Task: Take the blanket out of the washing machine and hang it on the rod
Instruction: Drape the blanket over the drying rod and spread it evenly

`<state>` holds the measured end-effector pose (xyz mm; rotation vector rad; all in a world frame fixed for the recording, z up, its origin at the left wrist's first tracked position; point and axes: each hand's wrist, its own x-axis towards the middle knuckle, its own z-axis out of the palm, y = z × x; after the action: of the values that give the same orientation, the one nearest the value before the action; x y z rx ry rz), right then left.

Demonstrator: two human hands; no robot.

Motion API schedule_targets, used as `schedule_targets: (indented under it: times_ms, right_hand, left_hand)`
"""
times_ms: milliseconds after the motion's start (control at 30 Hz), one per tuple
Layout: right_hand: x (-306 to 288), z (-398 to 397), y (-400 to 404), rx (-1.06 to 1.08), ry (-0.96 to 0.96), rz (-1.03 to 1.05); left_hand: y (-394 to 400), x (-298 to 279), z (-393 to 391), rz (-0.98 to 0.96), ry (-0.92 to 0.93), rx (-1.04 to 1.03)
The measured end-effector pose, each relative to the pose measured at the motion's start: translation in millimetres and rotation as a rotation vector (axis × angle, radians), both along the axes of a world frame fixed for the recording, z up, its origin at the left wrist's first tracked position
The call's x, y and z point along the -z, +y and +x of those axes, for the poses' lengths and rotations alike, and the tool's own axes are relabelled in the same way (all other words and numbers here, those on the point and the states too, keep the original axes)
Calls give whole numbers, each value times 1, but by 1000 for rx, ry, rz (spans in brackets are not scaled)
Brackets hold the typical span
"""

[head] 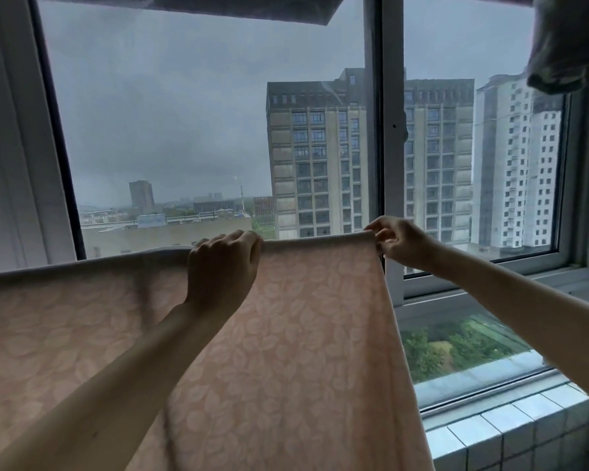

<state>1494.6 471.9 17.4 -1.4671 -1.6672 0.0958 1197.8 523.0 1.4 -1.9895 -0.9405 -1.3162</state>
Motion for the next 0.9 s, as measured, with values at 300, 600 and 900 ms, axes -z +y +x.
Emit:
schedule_targets:
  times_ms: [300,600,900]
  right_hand:
    - [13,23,-3,-187,40,-110]
    - [33,62,2,-314,-179,19]
    - [6,86,8,-200,-135,309]
  left_hand:
    - [-12,10,51,42,147,24]
    - [-25,-6,113,-164,-41,94]
    - [-26,-27,132,-309,-275,-100]
